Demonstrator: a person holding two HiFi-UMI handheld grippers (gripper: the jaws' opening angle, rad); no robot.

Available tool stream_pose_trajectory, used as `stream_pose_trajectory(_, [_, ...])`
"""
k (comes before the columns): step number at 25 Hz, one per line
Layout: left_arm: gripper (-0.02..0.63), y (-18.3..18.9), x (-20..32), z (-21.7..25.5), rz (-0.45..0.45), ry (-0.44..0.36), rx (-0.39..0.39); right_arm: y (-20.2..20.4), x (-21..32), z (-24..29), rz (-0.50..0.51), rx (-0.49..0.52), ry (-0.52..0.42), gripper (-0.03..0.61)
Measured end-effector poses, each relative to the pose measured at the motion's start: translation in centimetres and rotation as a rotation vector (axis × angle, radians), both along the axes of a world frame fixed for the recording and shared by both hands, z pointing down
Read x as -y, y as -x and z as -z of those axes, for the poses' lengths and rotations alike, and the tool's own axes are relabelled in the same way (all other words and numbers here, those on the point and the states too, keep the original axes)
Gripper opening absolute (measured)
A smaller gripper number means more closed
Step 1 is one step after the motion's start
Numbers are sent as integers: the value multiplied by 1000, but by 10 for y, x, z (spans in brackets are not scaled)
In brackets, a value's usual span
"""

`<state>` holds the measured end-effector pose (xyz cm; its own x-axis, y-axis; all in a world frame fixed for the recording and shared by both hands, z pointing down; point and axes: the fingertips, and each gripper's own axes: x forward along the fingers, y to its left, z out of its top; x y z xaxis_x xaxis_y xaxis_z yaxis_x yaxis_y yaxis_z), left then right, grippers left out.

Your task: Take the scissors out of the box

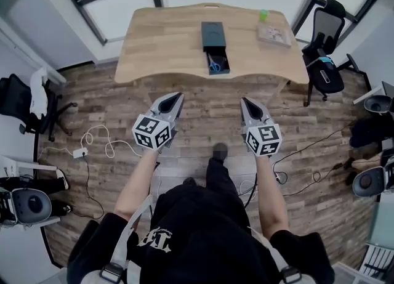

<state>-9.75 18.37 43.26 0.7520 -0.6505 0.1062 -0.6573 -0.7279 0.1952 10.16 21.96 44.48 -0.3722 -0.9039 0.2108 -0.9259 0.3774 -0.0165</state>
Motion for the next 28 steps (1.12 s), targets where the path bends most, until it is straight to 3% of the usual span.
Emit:
stream_pose_trajectory(8, [0,-28,42,0,-11,4,1,-26,40,-2,-4,14,8,5])
stream_pose_trajectory(28, [0,-45,99,-16,-24,32,-1,-47,95,-20,-20,21,45,5])
